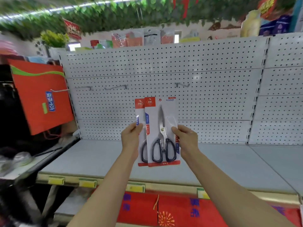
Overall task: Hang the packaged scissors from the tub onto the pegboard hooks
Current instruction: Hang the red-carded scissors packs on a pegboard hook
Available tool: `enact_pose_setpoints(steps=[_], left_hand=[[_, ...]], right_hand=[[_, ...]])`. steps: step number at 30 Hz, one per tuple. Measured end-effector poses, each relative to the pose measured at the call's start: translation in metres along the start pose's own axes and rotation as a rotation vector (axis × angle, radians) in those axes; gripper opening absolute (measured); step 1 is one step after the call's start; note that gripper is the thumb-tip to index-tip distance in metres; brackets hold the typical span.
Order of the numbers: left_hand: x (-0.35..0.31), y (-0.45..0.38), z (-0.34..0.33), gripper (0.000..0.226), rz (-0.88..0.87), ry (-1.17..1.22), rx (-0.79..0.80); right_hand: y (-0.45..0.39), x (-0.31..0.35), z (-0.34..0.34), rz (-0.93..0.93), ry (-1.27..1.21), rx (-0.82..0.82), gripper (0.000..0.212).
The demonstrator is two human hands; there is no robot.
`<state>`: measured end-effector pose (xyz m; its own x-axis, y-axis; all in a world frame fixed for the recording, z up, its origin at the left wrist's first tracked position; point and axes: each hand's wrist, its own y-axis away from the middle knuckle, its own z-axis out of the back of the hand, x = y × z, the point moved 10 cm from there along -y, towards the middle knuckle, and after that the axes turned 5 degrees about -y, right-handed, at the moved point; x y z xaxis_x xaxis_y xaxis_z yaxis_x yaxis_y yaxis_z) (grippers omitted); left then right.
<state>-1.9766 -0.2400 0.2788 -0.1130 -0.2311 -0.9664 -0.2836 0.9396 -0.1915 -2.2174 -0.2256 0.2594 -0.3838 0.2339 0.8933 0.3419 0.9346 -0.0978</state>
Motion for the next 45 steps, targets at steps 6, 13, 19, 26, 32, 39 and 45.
enact_pose_setpoints(steps=[6,13,19,26,32,39,45], left_hand=[[-0.007,-0.065,0.068,0.008,-0.017,-0.042,0.018],[-0.02,-0.119,0.118,0.01,-0.054,-0.031,0.037],[-0.034,-0.143,0.14,0.009,-0.11,-0.01,0.004],[-0.045,-0.16,0.126,0.009,-0.116,0.04,0.023],[-0.027,-0.17,0.126,0.018,-0.098,0.079,0.019],[-0.027,-0.174,0.132,0.014,-0.087,0.085,0.001],[-0.035,-0.178,0.123,0.011,-0.138,0.04,-0.026]], right_hand=[[-0.003,-0.035,-0.085,-0.012,-0.017,-0.001,0.007],[-0.007,-0.054,-0.141,0.026,-0.067,-0.01,0.01],[-0.016,-0.045,-0.157,0.051,-0.095,-0.012,0.007],[-0.017,-0.036,-0.151,0.073,-0.112,-0.014,0.007],[-0.02,-0.036,-0.141,0.073,-0.068,-0.018,0.016],[-0.022,-0.039,-0.155,0.082,-0.078,0.013,0.015],[-0.021,-0.037,-0.172,0.087,-0.095,0.051,0.01]])
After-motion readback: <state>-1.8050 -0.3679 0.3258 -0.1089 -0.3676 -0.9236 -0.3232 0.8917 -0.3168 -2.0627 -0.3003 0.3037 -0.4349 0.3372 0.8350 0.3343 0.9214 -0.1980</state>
